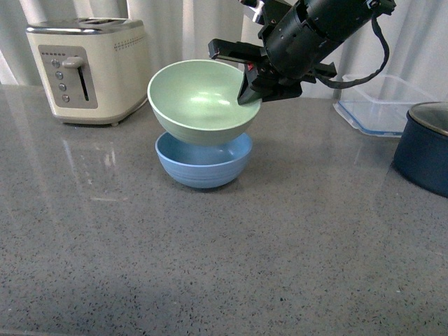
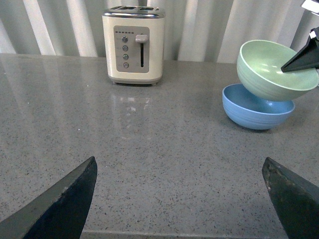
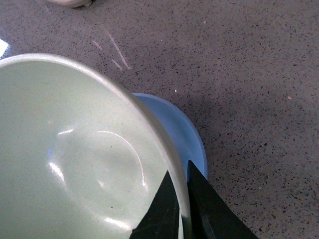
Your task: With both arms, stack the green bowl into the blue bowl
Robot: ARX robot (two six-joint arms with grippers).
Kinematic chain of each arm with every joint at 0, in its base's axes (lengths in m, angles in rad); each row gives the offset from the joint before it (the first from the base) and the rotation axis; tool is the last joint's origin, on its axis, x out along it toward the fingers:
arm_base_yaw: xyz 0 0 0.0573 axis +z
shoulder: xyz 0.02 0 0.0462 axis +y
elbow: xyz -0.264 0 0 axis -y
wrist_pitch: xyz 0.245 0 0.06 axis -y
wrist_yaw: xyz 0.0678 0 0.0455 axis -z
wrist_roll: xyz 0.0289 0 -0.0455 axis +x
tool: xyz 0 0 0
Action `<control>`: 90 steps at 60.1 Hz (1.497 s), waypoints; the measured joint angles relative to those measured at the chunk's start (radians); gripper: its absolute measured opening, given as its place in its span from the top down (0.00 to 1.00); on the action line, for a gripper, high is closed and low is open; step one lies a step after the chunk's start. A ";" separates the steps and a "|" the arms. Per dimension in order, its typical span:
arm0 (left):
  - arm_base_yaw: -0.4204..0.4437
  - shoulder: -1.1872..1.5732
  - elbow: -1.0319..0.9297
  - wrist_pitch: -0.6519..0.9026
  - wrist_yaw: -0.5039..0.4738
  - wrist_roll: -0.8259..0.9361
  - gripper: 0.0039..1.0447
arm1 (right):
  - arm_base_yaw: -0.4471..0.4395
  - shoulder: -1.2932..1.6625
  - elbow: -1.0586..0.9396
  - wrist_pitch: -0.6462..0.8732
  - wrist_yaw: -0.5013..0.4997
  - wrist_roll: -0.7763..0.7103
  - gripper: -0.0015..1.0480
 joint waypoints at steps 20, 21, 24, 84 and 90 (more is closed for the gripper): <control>0.000 0.000 0.000 0.000 0.000 0.000 0.06 | -0.003 0.039 0.000 0.021 -0.018 -0.002 0.99; 0.000 0.000 0.000 0.000 0.000 0.000 0.06 | -0.004 0.040 0.000 0.021 -0.018 -0.002 0.99; 0.000 0.000 0.000 0.000 0.000 0.000 0.06 | -0.005 0.042 0.000 0.022 -0.022 -0.002 0.99; 0.000 0.000 0.000 0.000 0.000 0.000 0.06 | -0.206 -0.711 -0.743 0.164 0.038 0.026 0.10; 0.000 0.000 0.000 0.000 0.000 0.000 0.06 | -0.217 -0.782 -0.824 0.164 0.048 0.021 0.10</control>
